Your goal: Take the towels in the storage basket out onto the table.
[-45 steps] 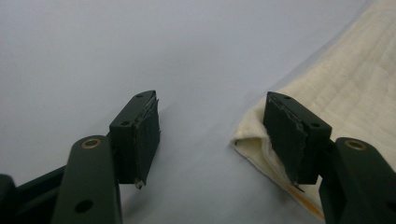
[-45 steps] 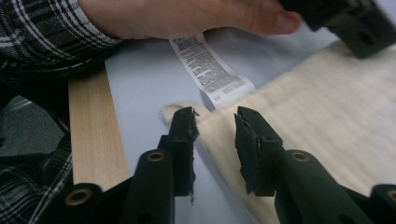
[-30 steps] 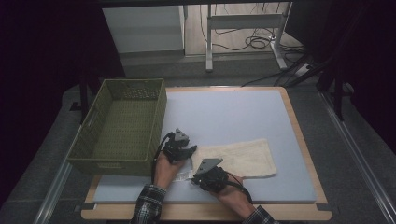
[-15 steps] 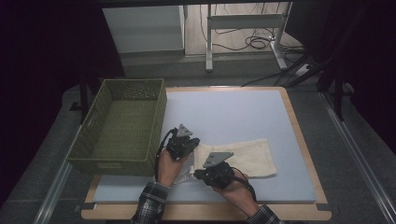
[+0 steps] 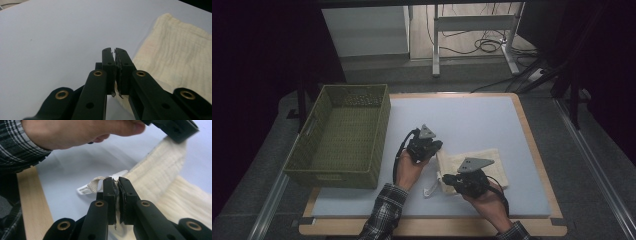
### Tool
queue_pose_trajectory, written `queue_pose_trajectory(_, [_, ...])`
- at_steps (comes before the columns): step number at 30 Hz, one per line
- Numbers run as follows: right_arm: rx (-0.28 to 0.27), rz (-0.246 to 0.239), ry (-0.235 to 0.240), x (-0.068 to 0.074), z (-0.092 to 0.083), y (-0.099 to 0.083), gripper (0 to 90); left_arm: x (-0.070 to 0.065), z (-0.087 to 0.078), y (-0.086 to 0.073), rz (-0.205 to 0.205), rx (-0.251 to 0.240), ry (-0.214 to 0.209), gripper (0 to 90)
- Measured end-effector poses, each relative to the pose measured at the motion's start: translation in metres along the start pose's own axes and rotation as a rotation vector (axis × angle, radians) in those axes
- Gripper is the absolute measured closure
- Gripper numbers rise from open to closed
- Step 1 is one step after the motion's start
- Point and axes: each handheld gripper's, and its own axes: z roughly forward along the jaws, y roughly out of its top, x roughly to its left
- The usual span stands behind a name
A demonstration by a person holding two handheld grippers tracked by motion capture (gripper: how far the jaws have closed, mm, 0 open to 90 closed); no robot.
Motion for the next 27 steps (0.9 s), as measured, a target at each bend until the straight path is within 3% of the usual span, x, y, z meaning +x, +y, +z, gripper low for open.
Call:
queue_pose_trajectory(14, [-0.011, 0.084, -0.052, -0.027, -0.029, -0.031, 84.8, -0.026, 0.037, 0.023, 0.058, 0.010, -0.043, 86.4])
queue_pose_trajectory(27, [-0.039, 0.146, -0.123, -0.047, -0.068, -0.056, 84.8, -0.054, 0.069, 0.051, 0.133, 0.007, -0.090, 86.2])
